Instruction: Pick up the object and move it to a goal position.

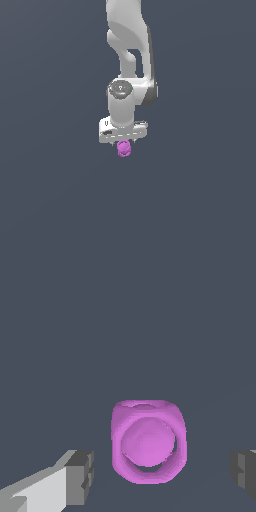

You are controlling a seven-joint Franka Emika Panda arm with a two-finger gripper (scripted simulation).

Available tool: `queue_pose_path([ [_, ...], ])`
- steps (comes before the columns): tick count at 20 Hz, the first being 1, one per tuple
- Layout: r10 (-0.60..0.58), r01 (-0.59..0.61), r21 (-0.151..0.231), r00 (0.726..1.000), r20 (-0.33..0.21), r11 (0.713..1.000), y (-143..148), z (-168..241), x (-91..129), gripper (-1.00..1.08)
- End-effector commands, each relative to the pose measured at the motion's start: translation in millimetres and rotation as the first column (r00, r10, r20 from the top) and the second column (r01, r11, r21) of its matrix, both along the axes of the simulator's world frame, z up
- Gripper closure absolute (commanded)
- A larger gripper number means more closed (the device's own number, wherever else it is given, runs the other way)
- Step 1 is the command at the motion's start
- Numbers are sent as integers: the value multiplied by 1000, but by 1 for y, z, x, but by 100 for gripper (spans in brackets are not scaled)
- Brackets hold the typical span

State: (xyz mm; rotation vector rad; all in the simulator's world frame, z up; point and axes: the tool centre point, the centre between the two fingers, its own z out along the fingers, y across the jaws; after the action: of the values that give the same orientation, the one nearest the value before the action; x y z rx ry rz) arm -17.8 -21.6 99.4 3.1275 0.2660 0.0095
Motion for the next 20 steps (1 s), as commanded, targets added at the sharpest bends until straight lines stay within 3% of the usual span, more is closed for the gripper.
queue_pose_path([
  [1,19,-19,2,1000,-4,1000,1,-7,-3,-92],
  [9,21,-21,2,1000,-6,1000,1,-14,-4,-92],
  [20,25,-25,2,1000,-6,1000,2,-58,-6,-92],
])
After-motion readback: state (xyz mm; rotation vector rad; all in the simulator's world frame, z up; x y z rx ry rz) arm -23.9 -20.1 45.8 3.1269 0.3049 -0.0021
